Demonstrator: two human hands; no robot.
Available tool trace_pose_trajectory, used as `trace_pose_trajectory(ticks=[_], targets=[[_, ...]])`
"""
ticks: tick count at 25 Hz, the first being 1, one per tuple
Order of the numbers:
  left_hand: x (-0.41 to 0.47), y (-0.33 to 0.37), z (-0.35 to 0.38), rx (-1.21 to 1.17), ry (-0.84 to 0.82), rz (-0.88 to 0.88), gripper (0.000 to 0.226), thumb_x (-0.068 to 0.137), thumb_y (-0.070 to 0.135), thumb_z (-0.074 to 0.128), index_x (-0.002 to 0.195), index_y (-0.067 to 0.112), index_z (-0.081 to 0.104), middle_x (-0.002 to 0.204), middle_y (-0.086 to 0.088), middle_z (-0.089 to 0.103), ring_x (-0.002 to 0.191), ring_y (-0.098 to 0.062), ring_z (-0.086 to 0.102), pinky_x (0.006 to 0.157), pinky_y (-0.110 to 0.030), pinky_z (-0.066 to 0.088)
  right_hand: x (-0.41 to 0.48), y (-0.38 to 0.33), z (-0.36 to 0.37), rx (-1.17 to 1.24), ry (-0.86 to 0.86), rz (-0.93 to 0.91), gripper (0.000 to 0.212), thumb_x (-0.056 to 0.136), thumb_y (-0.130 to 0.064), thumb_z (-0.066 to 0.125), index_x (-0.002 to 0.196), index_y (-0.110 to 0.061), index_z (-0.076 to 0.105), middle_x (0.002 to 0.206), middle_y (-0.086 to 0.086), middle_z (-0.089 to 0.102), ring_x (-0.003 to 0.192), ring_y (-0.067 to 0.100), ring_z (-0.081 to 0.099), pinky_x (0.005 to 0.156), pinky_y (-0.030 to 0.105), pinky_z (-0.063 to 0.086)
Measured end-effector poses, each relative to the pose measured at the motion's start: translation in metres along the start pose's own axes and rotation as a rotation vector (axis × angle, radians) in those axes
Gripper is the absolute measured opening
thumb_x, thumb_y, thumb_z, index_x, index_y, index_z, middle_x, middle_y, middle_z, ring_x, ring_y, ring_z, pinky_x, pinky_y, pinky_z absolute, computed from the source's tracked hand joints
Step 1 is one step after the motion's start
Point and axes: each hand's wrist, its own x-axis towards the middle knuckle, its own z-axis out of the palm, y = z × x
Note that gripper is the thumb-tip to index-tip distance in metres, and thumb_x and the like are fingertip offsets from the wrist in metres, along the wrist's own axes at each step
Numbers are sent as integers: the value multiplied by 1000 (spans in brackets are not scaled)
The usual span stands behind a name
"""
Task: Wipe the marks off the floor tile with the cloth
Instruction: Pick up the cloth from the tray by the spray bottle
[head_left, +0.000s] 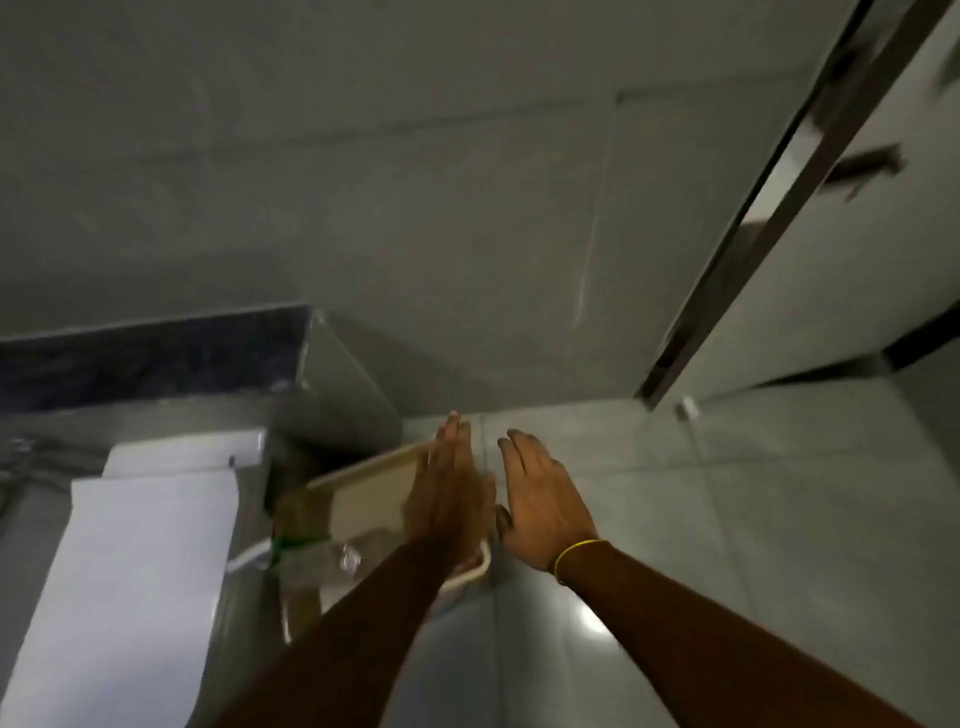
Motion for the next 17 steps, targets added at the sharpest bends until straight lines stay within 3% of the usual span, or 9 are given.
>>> trace_pose_trajectory(ticks=[2, 4, 7, 9, 13, 15, 17], targets=[[10, -50, 73, -46, -89, -132, 73, 110, 32, 45, 169, 9, 9, 180, -10, 2, 166, -29, 11, 133, -50, 19, 20, 7, 94, 136, -36, -3, 79, 94, -31, 69, 162, -6, 36, 164, 18, 39, 148, 39, 46, 121, 44, 44], [17, -104, 137, -96, -171, -267, 71, 113, 32, 42, 168, 5, 8, 179, -17, 4, 165, -36, 14, 132, -53, 19, 35, 11, 175, 179, -132, 40, 84, 91, -24, 76, 163, -7, 35, 158, 15, 41, 133, 37, 57, 109, 45, 52], [24, -172, 211, -311, -141, -466, 75, 111, 35, 47, 168, 3, 10, 175, -23, 17, 158, -43, 30, 127, -53, 29, 60, 10, 273, 178, -196, 60, 73, 108, -21, 53, 171, -8, 20, 172, 19, 31, 141, 41, 55, 115, 47, 47], [36, -199, 237, -358, -32, -570, 73, 107, 38, 56, 163, 0, 26, 166, -26, 34, 147, -45, 44, 121, -48, 37, 87, 10, 311, 151, -180, 88, 64, 115, -22, 37, 172, -5, 15, 175, 23, 27, 147, 42, 50, 120, 48, 42], [52, -224, 260, -378, 110, -655, 76, 93, 44, 75, 148, 5, 40, 133, -18, 56, 114, -40, 57, 102, -45, 46, 123, 1, 350, -65, -127, 178, 58, 114, -19, 37, 167, -2, 20, 169, 31, 23, 144, 49, 46, 108, 53, 50], [54, -229, 259, -545, 165, -761, 80, 85, 48, 82, 143, 9, 41, 115, -8, 56, 95, -29, 56, 85, -37, 47, 128, -4, 354, -7, -81, 201, 55, 114, -19, 34, 165, -2, 24, 164, 33, 30, 140, 51, 48, 106, 52, 49], [55, -233, 255, -588, 108, -822, 62, 86, 44, 80, 129, 5, 58, 110, -9, 68, 92, -28, 65, 77, -35, 52, 126, -4, 346, 229, -49, 275, 52, 112, -20, 37, 162, -4, 32, 157, 31, 40, 137, 47, 52, 101, 50, 47]])
